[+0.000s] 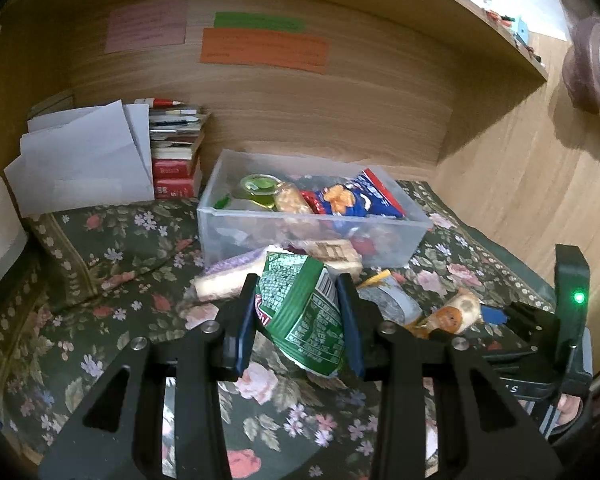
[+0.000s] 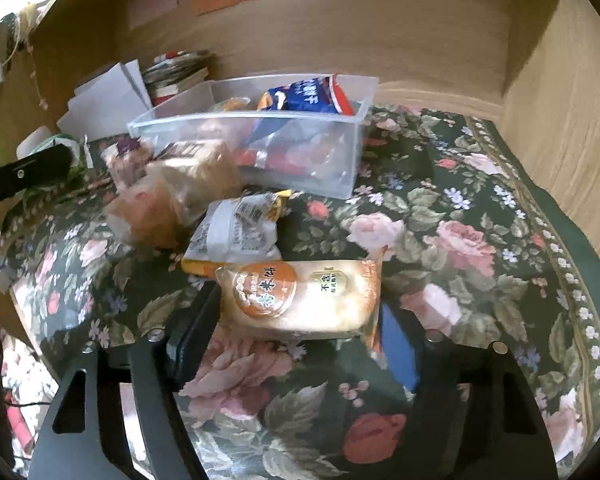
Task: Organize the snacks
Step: 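Lower the green bag into the clear box with the left gripper while the right carries an orange-wrapped snack there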
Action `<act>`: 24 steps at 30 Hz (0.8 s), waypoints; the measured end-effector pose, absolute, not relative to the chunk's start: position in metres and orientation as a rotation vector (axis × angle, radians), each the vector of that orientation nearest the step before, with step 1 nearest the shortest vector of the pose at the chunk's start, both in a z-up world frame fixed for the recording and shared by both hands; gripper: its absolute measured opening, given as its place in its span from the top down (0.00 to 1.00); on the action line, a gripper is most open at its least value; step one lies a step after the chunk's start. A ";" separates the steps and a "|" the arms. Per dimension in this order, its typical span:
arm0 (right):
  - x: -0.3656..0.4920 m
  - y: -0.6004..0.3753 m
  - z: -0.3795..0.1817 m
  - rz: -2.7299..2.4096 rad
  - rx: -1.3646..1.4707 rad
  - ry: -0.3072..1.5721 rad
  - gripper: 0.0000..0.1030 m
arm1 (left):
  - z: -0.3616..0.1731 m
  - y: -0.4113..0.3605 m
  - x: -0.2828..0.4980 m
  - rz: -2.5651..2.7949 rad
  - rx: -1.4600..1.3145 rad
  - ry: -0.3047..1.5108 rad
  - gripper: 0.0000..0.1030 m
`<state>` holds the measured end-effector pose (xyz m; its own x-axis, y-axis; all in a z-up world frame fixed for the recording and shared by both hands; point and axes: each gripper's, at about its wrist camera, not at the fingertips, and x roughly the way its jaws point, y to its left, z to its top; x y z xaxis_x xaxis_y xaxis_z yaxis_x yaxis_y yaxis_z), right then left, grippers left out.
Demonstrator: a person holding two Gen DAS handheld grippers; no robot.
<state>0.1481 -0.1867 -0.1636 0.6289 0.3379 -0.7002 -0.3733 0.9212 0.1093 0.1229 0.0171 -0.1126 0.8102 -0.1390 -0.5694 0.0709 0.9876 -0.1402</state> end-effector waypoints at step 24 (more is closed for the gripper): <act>0.159 -0.195 -0.114 0.381 -0.061 0.664 0.88 | -0.084 0.053 0.168 -0.068 -0.107 0.551 0.63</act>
